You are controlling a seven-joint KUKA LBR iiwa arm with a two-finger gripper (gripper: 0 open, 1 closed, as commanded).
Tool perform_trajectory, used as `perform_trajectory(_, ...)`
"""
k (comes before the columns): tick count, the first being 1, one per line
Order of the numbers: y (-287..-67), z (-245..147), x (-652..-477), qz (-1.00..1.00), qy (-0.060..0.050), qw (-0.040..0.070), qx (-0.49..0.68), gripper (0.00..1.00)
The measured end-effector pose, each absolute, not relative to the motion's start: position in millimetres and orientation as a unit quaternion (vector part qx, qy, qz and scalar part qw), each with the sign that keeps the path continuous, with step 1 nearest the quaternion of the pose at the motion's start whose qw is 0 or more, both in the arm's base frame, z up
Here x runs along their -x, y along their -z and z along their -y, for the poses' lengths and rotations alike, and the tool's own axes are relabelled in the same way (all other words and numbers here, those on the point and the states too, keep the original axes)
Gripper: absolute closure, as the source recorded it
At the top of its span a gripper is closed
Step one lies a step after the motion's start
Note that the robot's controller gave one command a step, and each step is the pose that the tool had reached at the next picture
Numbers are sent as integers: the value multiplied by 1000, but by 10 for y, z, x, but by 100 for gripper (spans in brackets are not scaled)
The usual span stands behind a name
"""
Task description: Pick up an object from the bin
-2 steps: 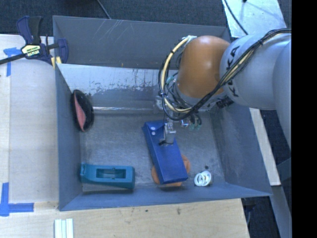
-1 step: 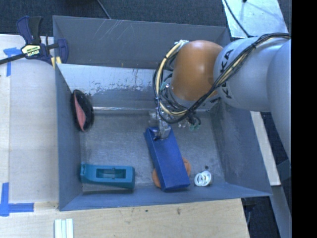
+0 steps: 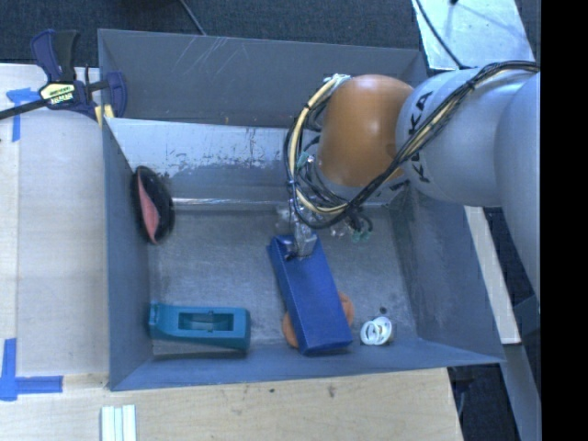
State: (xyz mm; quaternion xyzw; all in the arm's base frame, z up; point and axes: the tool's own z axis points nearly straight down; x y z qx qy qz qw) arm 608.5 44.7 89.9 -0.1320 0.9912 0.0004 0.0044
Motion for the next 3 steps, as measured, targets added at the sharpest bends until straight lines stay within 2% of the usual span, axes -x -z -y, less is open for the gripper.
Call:
perform_trajectory(1,-1913,-712,-6257,-989,0,2,150,100)
perform_trajectory(2,-1913,-712,-6257,-989,0,2,150,100)
perform_trajectory(3,-2721,-726,-6233,-990,0,2,143,100)
